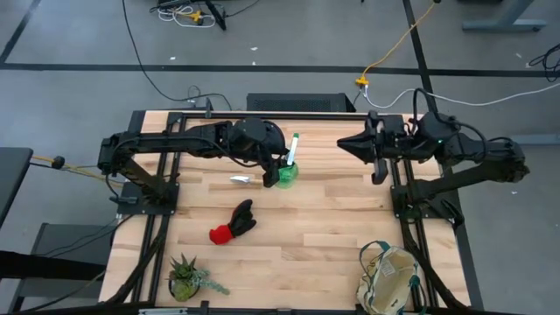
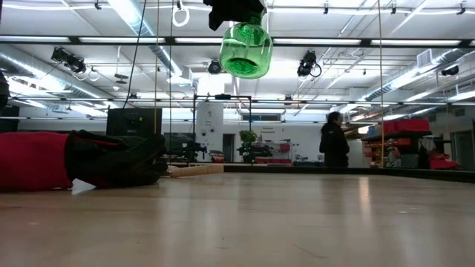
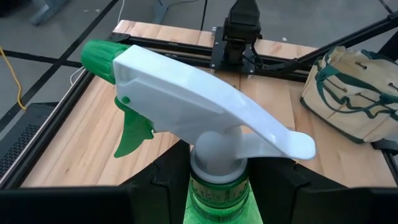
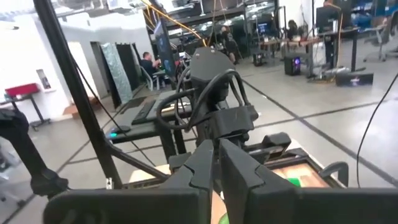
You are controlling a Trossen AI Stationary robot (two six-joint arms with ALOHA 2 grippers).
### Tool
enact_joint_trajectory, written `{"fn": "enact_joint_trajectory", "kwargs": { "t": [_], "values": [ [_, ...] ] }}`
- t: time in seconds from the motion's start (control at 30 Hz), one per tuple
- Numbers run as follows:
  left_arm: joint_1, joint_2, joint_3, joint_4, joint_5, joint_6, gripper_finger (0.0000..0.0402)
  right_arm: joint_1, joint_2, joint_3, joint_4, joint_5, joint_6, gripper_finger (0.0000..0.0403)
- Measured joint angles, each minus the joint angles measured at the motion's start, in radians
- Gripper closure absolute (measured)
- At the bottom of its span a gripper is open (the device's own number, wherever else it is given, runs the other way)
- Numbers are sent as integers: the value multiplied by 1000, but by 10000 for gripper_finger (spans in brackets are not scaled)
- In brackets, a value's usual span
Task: Pick & Place Garden tools in Gardening bag
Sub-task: Put the green spray bottle into the gardening bag
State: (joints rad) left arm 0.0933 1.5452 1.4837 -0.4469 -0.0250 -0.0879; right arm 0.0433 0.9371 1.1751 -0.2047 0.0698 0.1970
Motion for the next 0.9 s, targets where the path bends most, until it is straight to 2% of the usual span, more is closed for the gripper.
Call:
{"fn": "enact_joint_trajectory", "kwargs": {
  "t": [0.23,0.37,0.6,0.73,0.9],
  "values": [
    [0,0,0,0,0,21,253,-1,17,6,-4,79,31,372],
    [0,0,0,0,0,21,253,0,41,75,-70,116,52,358],
    [0,0,0,-1,0,22,251,0,124,252,-306,214,116,312],
    [0,0,0,-3,0,23,251,-1,163,288,-343,259,154,282],
    [0,0,0,-24,-22,43,251,-4,198,288,-345,262,212,243]
  ]
}}
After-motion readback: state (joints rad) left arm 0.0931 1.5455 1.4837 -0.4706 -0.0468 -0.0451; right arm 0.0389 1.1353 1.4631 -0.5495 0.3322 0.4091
